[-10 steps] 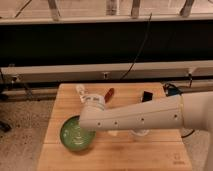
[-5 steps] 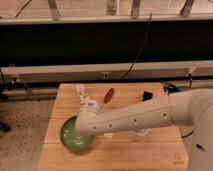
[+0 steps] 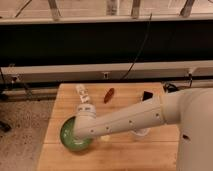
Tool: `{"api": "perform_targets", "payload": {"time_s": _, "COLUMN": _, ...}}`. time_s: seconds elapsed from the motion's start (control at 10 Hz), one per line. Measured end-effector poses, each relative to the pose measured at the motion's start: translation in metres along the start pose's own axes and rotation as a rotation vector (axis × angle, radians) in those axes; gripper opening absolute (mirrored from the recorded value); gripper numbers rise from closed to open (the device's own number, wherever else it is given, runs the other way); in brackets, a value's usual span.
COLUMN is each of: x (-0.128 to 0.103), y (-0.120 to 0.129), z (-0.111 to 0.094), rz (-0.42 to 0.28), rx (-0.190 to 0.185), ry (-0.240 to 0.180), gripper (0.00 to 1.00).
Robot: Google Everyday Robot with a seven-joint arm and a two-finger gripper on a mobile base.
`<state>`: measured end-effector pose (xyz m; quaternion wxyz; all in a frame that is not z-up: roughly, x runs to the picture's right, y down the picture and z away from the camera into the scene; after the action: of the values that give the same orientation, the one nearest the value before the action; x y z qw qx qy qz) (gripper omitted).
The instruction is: Pick up the ceramic bowl
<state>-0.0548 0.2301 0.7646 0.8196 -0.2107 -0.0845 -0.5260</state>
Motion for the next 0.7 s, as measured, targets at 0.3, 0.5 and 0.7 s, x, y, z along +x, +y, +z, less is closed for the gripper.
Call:
{"api": "perform_targets", "payload": {"time_s": 0.3, "x": -0.005, "y": 0.003, "z": 0.010, "rz": -0.010, "rx": -0.003, "ry": -0.004, "gripper": 0.80}}
{"api": "perform_targets", "payload": {"time_s": 0.5, "x": -0.008, "y": 0.001, "z": 0.012, "rz": -0.014, "rx": -0.001, "ry": -0.011, "gripper": 0.80}}
{"api": "perform_targets", "payload": {"time_s": 0.7, "x": -0.010, "y": 0.003, "z": 0.014, "rz": -0.019, "rx": -0.003, "ry": -0.010, "gripper": 0.80}}
